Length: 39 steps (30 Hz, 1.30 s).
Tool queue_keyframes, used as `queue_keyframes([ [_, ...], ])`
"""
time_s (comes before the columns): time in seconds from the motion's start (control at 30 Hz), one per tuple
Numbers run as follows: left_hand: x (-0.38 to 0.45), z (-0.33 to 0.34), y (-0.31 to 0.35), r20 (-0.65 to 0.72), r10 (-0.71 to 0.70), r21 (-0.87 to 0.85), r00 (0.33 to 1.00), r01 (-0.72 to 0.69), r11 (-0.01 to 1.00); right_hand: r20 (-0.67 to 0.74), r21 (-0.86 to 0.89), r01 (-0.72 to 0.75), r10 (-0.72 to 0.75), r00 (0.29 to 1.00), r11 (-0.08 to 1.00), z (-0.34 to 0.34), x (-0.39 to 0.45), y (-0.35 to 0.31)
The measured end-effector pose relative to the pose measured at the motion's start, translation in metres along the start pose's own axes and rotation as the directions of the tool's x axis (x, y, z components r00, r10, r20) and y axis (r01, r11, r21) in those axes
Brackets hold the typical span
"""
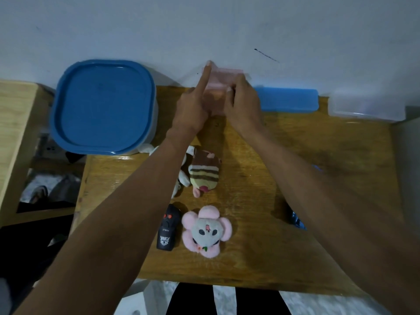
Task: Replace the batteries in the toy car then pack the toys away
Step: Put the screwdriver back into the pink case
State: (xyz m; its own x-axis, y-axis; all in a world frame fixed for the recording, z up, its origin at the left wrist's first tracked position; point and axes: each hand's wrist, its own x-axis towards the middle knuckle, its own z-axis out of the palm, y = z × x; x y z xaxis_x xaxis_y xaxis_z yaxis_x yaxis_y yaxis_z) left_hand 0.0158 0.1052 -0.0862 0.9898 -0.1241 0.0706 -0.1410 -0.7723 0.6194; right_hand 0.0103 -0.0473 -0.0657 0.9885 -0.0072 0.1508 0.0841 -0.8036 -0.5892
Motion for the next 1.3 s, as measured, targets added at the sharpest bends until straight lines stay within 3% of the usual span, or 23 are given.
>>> queue_keyframes([
  [0.23, 0.002, 0.004, -0.006, -0.012, 0.004, -0.029, 1.0, -0.005, 1.0, -0.002, -0.188, -0.149, 0.151, 0.989, 0.971, 0.027, -0.003, -0.003],
  [0.4, 0.0, 0.002, -0.005, -0.018, 0.022, -0.049, 1.0, -0.022, 0.999, -0.117, -0.139, -0.044, 0.028, 0.993, 0.989, 0.024, -0.004, -0.002],
  [0.53, 0.0, -0.001, -0.005, -0.008, 0.031, -0.064, 0.999, -0.031, 0.997, -0.242, -0.089, -0.048, 0.026, 0.97, 0.995, 0.012, 0.002, 0.002],
  [1.1, -0.005, 0.0, -0.011, -0.022, 0.021, -0.02, 1.0, -0.021, 1.0, -0.18, -0.096, -0.1, 0.081, 0.98, 0.99, 0.004, 0.009, 0.003],
  [1.3, -0.009, 0.0, -0.018, -0.048, 0.018, -0.004, 0.999, -0.018, 1.0, -0.094, 0.043, -0.109, 0.112, 0.989, 0.993, 0.008, -0.011, 0.003],
])
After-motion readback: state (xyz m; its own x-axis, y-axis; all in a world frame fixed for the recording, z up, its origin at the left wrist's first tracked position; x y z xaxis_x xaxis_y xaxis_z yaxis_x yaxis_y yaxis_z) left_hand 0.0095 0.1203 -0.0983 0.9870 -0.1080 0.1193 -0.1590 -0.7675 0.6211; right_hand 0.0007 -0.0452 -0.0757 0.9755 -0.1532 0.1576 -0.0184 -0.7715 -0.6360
